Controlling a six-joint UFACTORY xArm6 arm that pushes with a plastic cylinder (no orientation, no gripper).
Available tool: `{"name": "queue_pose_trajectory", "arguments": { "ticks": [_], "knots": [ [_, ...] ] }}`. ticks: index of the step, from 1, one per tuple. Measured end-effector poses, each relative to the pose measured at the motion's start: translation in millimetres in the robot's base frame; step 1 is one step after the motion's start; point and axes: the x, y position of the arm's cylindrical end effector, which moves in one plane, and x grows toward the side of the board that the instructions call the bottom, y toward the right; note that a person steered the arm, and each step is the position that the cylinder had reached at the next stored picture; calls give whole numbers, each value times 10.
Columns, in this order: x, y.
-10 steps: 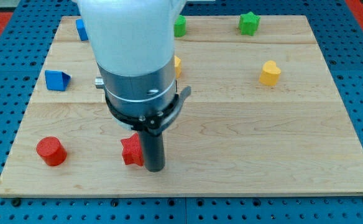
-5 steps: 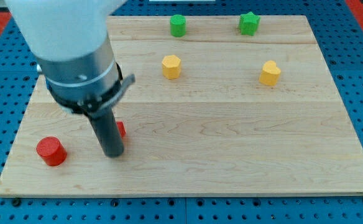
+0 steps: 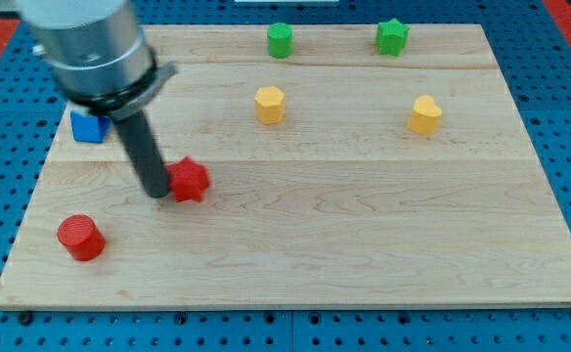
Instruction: Push the red star towards center
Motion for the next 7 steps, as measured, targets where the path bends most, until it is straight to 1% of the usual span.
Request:
{"name": "queue_pose_trajectory", "arguments": {
  "ticks": [1,2,3,4,5,6,7],
  "knots": [
    [-22,478],
    [-10,558],
    [-22,1058],
    [-170,1146],
    [-594,1105],
    [-35,913],
    [807,296]
  ]
}}
